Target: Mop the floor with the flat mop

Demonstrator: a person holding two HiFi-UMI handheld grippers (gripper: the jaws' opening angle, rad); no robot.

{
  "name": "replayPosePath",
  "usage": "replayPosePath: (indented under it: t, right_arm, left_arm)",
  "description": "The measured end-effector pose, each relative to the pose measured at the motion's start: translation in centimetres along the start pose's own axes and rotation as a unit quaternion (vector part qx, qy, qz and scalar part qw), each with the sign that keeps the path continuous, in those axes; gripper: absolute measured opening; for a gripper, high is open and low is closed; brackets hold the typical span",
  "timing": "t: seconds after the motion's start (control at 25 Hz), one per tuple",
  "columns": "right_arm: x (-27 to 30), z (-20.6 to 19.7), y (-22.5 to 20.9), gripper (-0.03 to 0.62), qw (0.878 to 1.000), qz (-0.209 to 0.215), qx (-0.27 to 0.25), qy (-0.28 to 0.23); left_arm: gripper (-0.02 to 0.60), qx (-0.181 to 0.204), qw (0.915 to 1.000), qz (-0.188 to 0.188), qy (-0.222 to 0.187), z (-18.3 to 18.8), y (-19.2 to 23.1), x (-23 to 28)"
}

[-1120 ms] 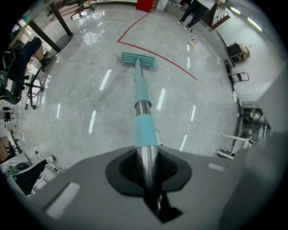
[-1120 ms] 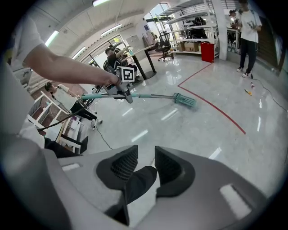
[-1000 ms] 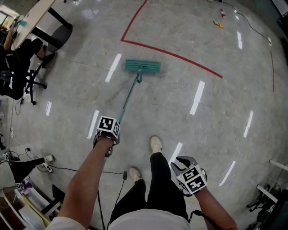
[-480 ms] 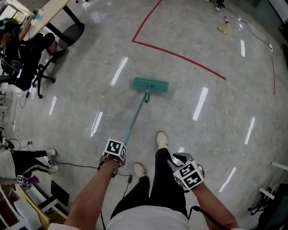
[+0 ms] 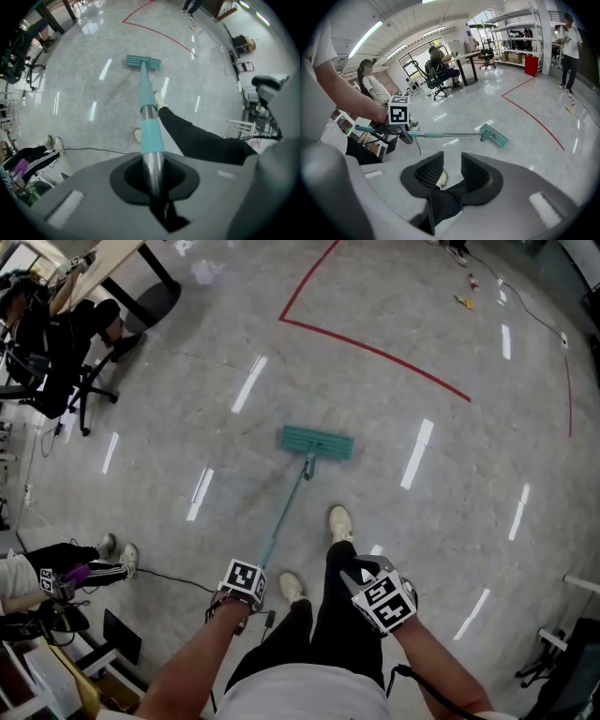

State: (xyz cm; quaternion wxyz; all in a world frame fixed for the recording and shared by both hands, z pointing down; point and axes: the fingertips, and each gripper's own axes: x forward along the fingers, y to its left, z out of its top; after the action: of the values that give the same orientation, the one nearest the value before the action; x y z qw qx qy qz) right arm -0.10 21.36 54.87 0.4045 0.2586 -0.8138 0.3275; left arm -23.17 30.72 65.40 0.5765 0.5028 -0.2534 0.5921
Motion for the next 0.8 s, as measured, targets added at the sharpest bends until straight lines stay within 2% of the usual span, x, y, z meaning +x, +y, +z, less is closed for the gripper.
replayPosePath:
  t: [0.32, 0.56, 0.8]
  right_arm:
    - [-0.5, -0.3, -0.5, 0.121, 1.000, 0.000, 0.014, 0.004]
    - [-1.3, -0.7, -2.5, 0.121, 1.000, -0.009, 0.025, 0.010]
    - [-2.3, -0.1, -4.5, 0.121, 0.999, -0.016, 0.044, 0.013]
  left_arm:
    - [0.043, 0.006, 0.9995, -0.004, 0.032, -0.4, -1.5, 2.4]
    - [0.043, -0.004, 0.9993, -0.010, 0.037, 1.8, -2.3, 2.6]
    - [0.043, -0.014, 0.9994, -0.021, 0.025, 6.3, -3.6, 1.2]
